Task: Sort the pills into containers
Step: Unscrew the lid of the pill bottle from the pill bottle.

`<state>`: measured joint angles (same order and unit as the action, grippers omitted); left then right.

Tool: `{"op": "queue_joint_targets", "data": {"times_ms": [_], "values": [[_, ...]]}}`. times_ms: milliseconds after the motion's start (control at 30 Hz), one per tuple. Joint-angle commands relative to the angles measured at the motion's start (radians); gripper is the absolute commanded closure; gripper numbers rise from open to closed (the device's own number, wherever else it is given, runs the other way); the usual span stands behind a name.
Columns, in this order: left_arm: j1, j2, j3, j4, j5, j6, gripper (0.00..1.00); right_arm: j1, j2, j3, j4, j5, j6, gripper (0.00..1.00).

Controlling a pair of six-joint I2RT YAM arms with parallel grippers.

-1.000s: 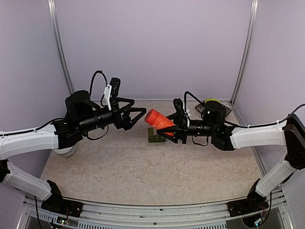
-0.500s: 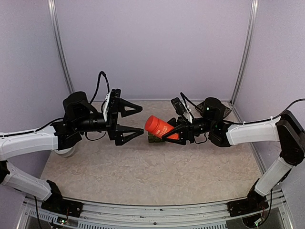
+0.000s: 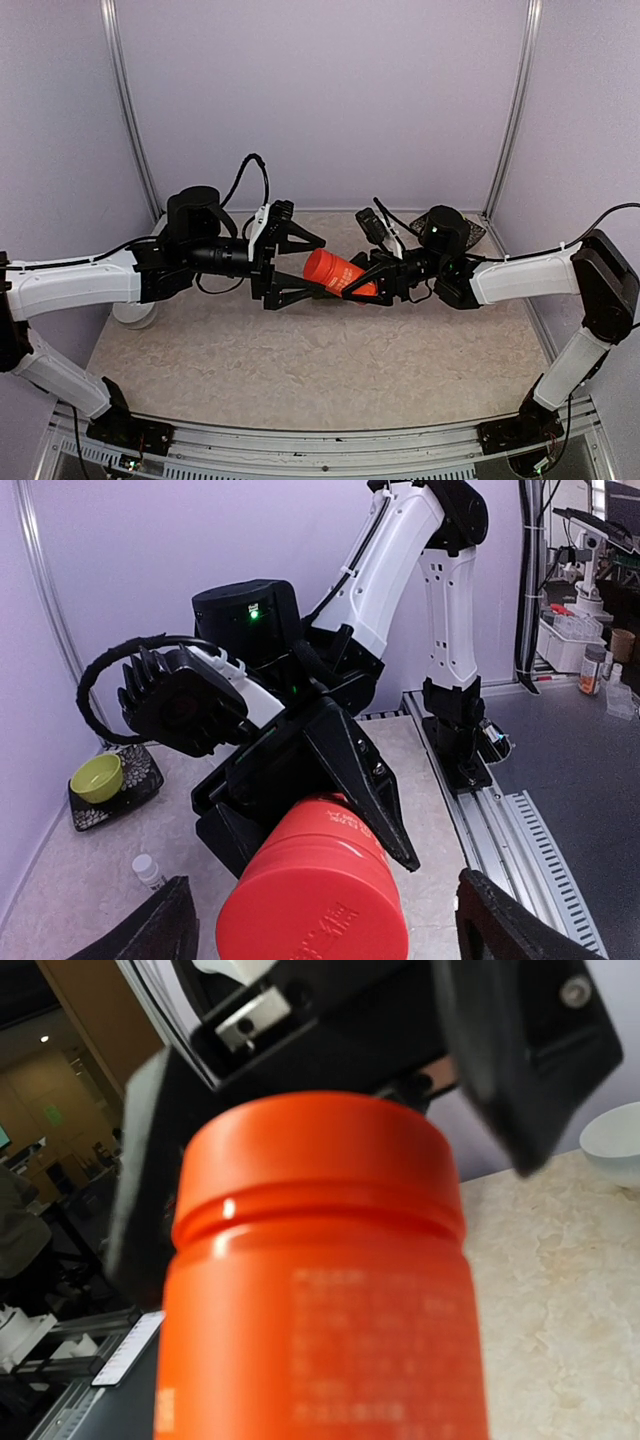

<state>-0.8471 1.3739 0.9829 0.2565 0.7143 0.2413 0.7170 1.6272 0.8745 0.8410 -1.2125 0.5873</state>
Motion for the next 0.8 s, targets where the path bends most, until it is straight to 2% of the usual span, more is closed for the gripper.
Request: {"op": "queue_joint_targets", "data": {"times_ms": [0, 233, 333, 433, 567, 767], "values": [[-0.003, -0.006, 0.021, -0.022, 0.001, 0.032, 0.2, -0.005, 0.008, 0.033, 0.036, -0.019, 0.009, 1.0], [-0.003, -0.012, 0.003, -0.01, -0.01, 0.022, 0.47, -0.006, 0.013, 0.037, 0.043, -0.025, 0.012, 1.0], [0.001, -0.019, -0.009, 0.021, -0.024, -0.006, 0.54, -0.009, 0.01, 0.036, 0.038, -0.018, -0.002, 1.0], [0.005, -0.026, -0.019, 0.068, -0.065, -0.078, 0.55, -0.013, -0.003, 0.039, -0.043, 0.031, -0.085, 1.0], [-0.003, -0.009, 0.031, 0.04, -0.241, -0.256, 0.54, -0.011, -0.052, 0.041, -0.228, 0.224, -0.34, 1.0], [-0.035, 0.037, 0.101, -0.053, -0.379, -0.484, 0.52, -0.004, -0.089, -0.017, -0.208, 0.486, -0.521, 1.0]]}}
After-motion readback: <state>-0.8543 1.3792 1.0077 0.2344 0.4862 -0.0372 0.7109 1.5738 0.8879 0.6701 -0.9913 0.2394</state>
